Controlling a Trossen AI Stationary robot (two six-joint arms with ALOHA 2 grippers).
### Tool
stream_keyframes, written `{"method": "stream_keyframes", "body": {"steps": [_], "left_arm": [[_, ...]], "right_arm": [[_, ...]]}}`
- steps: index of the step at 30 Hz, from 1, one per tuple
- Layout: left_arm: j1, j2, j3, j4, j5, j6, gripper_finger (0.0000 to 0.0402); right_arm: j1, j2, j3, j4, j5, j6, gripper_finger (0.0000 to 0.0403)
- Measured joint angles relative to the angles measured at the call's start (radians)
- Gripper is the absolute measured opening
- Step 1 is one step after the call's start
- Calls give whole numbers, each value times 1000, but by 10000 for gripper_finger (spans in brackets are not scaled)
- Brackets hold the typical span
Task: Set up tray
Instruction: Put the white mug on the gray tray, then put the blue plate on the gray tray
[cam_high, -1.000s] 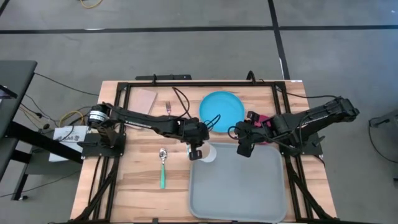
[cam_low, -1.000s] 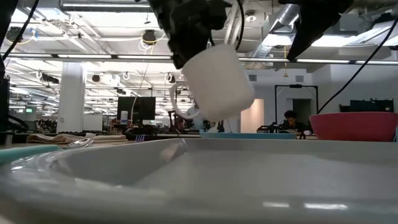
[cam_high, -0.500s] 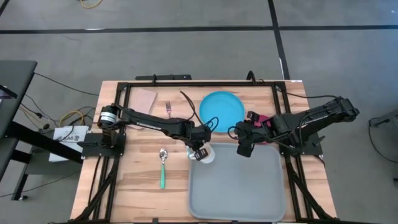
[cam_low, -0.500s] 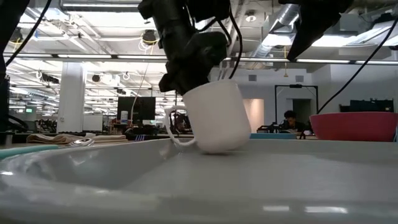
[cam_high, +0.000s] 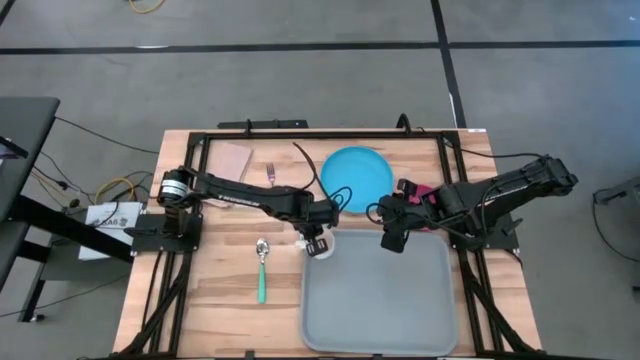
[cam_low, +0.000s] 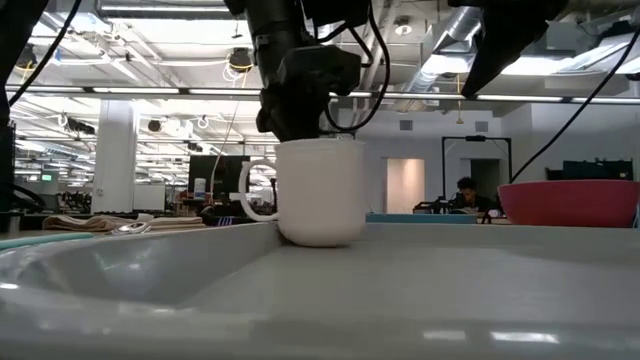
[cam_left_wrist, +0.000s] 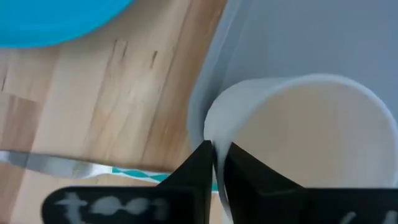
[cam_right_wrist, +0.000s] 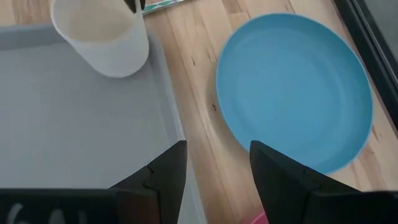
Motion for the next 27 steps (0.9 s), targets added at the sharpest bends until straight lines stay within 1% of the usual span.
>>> {"method": "stream_keyframes", "body": {"steps": [7,10,12,17,20,23,27], "left_arm": [[0,1,0,-4,-8,10,58],[0,1,16,-2,-8,36,66],[0,1,44,-32,-8,47,68],[0,1,183,-194,15,67,68],[0,1,305,-328,4,85,68],[2,1,433,-474,-29,91,67],[3,0,596,-664,-114,93,67]], "right_arm": [[0,0,0,0,-4,20,170],[0,0,0,0,-4,20,169],[0,0,0,-1,-4,20,169],[0,0,0,0,-7,20,168],[0,0,0,0,-7,-21,169],[0,0,0,0,-7,-48,170],[0,0,0,27,-8,-48,171]]}}
